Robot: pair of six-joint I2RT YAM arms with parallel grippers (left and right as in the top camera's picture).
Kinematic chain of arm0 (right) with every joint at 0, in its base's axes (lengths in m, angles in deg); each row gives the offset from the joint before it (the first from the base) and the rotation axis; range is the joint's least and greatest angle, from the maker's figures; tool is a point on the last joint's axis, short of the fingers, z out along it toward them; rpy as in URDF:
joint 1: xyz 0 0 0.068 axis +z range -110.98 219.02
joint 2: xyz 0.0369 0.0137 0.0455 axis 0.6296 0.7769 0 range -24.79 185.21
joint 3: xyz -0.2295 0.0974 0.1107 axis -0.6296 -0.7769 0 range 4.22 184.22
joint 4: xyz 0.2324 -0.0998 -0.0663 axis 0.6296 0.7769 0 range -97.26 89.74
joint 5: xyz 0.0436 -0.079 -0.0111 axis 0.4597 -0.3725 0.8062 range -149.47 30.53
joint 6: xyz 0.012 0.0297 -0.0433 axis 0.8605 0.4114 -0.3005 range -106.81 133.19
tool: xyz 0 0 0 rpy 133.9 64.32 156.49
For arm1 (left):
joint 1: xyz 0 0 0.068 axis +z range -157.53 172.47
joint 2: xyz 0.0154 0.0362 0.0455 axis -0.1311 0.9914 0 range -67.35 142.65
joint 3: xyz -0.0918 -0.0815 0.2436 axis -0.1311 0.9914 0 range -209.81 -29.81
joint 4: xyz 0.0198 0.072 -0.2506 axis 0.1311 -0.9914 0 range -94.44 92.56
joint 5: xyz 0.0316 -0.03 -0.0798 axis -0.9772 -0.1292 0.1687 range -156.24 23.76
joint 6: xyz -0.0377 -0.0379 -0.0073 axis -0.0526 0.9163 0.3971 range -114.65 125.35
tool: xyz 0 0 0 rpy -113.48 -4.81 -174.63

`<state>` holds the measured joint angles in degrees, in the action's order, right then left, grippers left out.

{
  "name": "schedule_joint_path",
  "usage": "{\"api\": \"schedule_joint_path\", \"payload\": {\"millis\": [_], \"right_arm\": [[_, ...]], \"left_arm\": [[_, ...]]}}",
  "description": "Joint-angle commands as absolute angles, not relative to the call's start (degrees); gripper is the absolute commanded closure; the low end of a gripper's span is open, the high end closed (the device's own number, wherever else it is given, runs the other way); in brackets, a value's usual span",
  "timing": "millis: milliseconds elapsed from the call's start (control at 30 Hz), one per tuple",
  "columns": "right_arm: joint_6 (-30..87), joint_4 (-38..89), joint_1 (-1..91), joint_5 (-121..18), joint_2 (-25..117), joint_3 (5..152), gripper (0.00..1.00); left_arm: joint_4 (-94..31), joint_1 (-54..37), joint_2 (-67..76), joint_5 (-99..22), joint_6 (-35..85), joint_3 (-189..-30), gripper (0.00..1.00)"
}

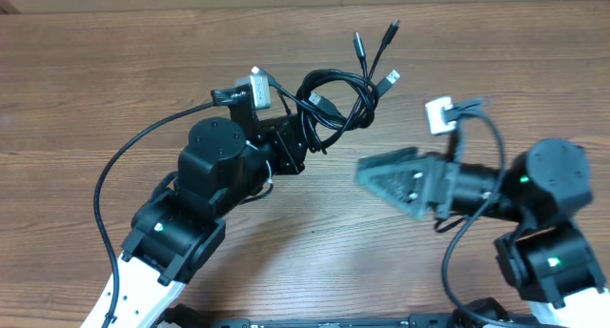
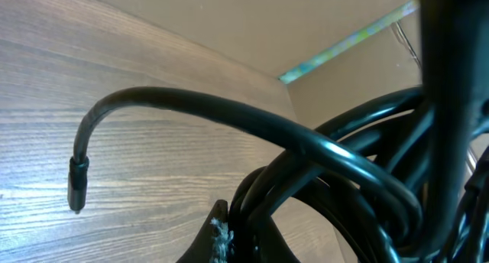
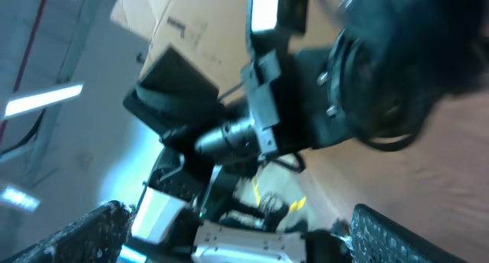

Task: Untangle cables
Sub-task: 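Move the right gripper toward the cables held by the left gripper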

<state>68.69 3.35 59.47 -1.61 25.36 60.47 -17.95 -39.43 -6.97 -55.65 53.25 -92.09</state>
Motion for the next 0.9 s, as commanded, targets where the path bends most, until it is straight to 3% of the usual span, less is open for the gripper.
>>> {"api": "schedule_joint_path", "payload": {"millis": [0, 167, 867], "right_arm": [[68.4, 3.1, 64.1, -9.0, 27.3, 61.7, 0.10], [68.2, 3.0, 64.0, -11.1, 29.4, 61.7, 0.15], [65.0, -2.5, 63.7, -15.7, 29.3, 61.7, 0.14]], "left_arm": [[-17.1, -39.8, -7.0, -53.6, 53.8, -92.5, 0.96], [-19.3, -39.8, -7.1, -52.2, 53.8, -92.5, 0.96], [-24.1, -39.8, -7.0, -43.7, 44.3, -92.5, 0.96]]}}
